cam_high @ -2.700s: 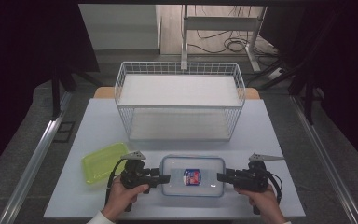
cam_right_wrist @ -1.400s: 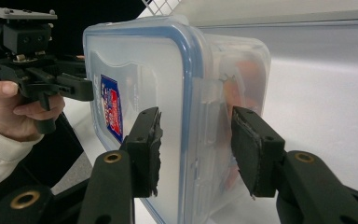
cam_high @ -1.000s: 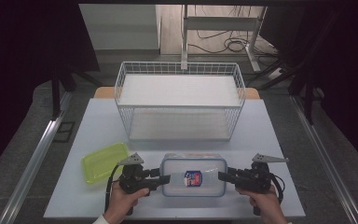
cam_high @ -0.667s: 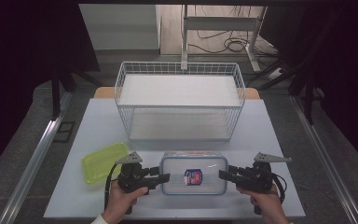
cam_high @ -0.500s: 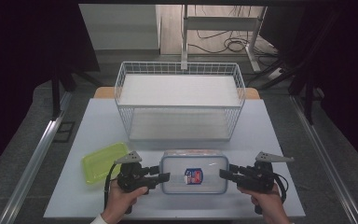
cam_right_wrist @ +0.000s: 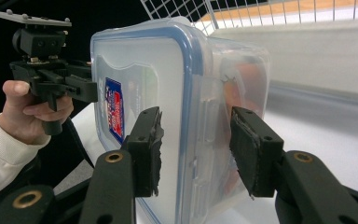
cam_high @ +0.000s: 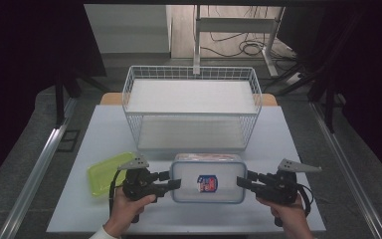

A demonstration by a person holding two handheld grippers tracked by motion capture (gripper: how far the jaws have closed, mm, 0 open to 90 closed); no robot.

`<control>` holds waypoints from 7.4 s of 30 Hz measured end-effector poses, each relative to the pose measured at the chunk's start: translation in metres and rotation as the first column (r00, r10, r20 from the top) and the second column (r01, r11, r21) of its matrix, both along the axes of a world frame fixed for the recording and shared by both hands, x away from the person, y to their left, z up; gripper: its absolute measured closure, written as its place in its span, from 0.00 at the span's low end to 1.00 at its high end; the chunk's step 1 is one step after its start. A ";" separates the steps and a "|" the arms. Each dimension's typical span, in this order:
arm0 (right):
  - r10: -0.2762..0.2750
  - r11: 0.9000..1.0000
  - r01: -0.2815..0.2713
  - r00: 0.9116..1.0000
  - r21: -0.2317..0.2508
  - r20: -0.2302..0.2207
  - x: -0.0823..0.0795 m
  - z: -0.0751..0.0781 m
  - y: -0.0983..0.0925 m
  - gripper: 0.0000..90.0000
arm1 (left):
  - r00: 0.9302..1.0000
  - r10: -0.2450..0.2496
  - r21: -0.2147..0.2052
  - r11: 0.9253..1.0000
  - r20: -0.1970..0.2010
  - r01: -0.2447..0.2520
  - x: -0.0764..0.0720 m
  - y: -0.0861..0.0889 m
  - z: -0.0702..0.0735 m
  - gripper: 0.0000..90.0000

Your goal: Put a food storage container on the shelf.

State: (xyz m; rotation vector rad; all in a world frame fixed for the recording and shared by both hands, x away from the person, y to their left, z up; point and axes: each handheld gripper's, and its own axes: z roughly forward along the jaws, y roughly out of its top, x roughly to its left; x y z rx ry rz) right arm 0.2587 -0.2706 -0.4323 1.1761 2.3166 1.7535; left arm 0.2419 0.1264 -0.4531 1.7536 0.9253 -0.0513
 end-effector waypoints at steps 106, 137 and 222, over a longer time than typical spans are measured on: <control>-0.016 0.998 0.016 1.000 0.061 -0.002 0.204 0.130 0.052 0.59 | 0.995 0.096 -0.053 0.994 -0.001 -0.096 0.186 0.049 0.136 0.55; -0.139 0.990 0.137 0.989 -0.028 -0.042 0.209 0.125 0.064 0.57 | 0.963 0.247 -0.043 0.967 -0.107 -0.253 0.215 0.044 0.123 0.21; 0.039 0.990 -0.048 0.997 -0.129 -0.069 0.056 -0.020 0.024 0.39 | 0.994 0.089 0.138 0.987 -0.059 -0.080 0.015 0.047 0.006 0.31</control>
